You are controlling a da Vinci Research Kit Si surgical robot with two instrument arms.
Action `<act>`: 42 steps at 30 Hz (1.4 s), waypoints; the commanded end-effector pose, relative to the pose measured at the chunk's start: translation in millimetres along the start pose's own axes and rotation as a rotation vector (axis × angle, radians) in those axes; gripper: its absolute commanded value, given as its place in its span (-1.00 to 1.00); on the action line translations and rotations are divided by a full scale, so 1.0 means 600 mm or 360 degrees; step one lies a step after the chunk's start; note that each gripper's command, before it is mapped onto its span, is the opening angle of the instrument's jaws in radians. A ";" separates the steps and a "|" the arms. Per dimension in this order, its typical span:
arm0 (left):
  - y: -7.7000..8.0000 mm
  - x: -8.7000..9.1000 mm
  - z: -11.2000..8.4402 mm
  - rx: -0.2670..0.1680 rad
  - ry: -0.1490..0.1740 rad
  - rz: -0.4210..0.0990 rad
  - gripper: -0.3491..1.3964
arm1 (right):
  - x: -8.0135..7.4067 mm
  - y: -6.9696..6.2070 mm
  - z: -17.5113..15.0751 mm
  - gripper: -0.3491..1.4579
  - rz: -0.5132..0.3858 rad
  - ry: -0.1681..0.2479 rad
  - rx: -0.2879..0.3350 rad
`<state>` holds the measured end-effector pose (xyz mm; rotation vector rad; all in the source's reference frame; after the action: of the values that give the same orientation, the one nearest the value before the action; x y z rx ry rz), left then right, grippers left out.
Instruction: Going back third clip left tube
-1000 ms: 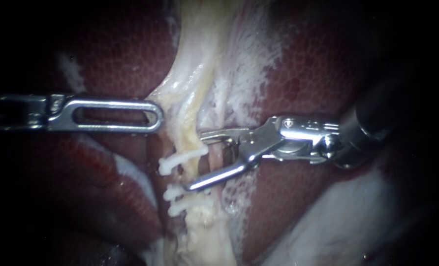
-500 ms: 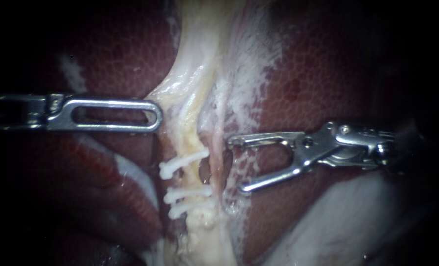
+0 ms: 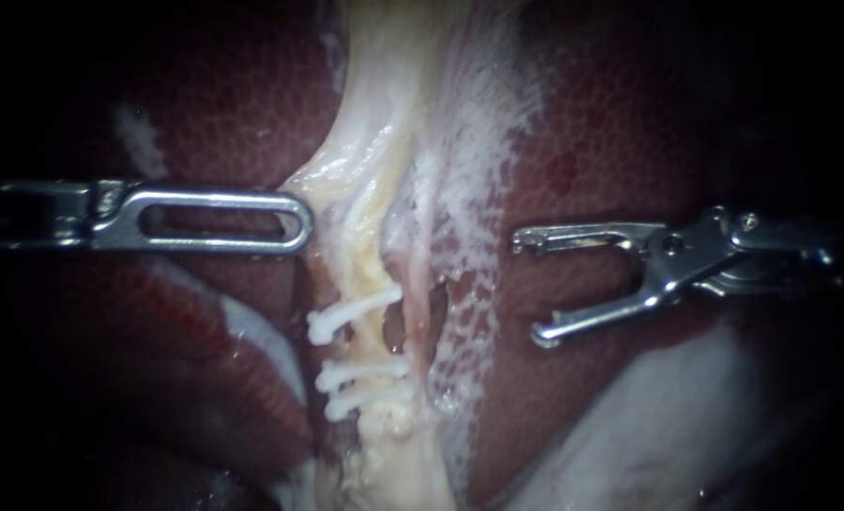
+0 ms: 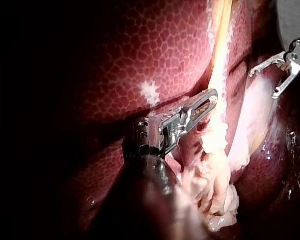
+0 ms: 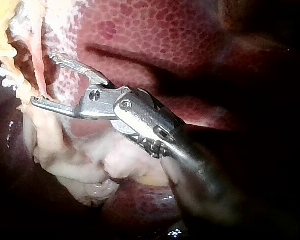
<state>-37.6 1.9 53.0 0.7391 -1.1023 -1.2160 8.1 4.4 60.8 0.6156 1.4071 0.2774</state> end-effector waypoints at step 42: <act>0.0043 0.0041 0.0094 -0.0008 0.0012 0.0020 -1.00 | 0.0001 -0.0015 0.0020 0.05 -0.0003 0.0000 -0.0005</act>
<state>-42.1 0.8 57.9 0.7314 -1.0963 -1.2036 9.1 3.4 60.3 0.6118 1.4071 0.2784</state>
